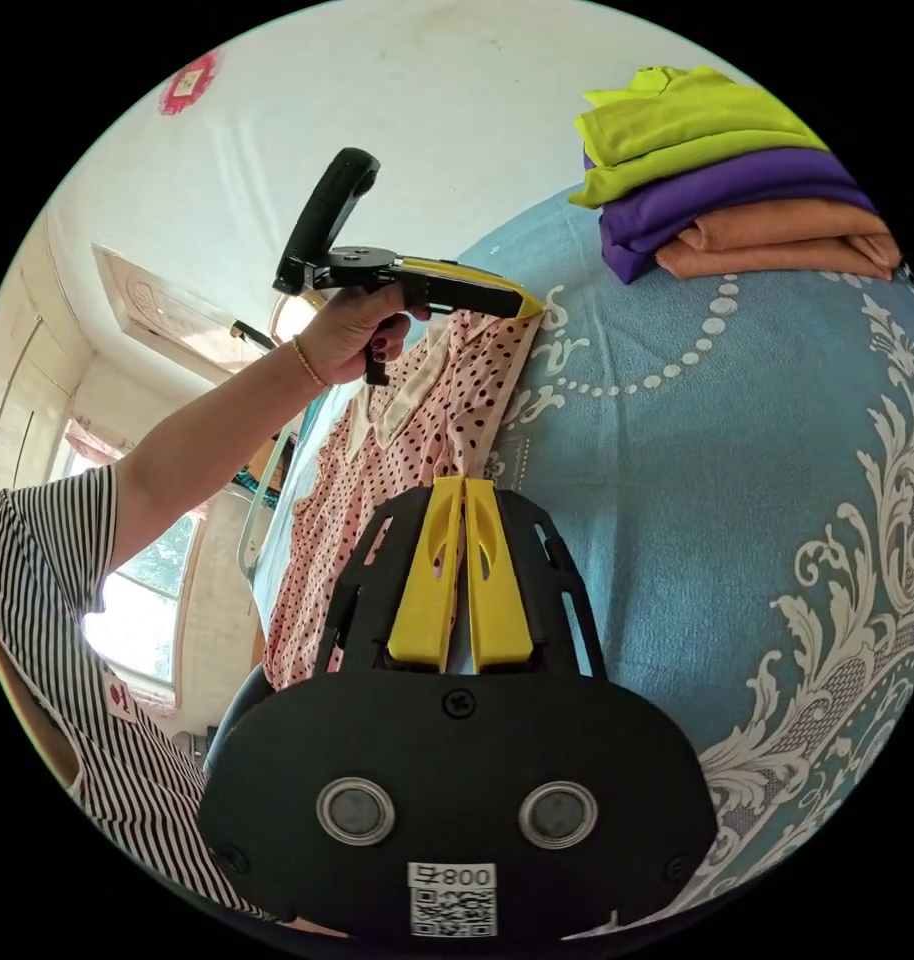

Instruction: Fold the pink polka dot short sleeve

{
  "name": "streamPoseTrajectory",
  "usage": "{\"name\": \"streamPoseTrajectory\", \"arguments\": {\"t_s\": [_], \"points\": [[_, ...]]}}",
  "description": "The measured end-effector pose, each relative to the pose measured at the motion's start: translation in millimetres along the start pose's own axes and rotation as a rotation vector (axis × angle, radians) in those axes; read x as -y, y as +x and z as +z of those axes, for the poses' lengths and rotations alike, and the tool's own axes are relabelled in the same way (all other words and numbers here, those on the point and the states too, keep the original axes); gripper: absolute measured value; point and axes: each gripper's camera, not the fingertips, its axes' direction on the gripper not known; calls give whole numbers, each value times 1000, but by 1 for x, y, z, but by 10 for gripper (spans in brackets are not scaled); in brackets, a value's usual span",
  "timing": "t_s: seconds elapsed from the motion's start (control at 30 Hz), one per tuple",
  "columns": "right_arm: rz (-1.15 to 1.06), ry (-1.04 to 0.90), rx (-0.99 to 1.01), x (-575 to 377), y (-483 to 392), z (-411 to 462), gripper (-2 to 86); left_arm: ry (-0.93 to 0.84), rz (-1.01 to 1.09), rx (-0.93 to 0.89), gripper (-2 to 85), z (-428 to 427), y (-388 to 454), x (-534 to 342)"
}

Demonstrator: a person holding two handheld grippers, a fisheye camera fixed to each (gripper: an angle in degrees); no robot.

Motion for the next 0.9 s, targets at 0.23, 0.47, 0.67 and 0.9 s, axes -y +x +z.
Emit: {"name": "streamPoseTrajectory", "arguments": {"t_s": [0.23,0.47,0.67,0.9], "points": [[-179,65,-75,-17,-44,-10,3,257,-189,-100,22,-37,-19,-41],[-486,-80,-271,-40,-114,30,3,296,-444,-233,23,-16,-48,-112],[-596,-229,-434,-60,-138,76,2,275,-538,-220,31,-2,-50,-139],[-617,-254,-479,-71,-151,95,0,448,-532,-275,48,-18,-26,-153]]}}
